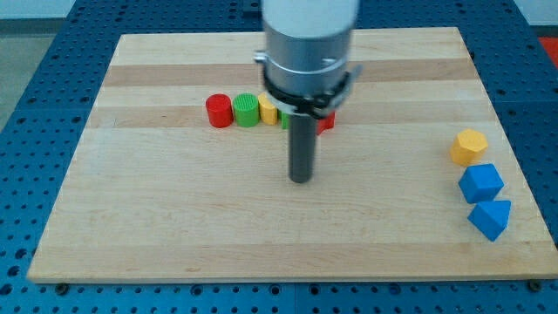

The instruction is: Place the stars diagonally to each other

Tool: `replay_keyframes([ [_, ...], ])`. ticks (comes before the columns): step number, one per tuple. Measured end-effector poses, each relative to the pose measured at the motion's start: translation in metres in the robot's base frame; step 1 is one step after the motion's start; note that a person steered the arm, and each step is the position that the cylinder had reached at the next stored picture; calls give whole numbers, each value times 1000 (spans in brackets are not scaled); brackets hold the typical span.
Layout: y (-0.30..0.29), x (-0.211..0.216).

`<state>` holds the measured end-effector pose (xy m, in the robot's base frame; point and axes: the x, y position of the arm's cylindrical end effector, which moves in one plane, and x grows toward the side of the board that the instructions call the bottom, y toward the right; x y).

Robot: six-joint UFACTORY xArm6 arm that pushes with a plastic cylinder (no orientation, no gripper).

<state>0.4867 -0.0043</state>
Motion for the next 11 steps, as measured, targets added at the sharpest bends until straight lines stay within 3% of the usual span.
replay_keyframes([
  [1,-28,-22],
  [3,-30,-73],
  [5,-23,-86],
  [8,57,-103],
  [11,96,-132],
])
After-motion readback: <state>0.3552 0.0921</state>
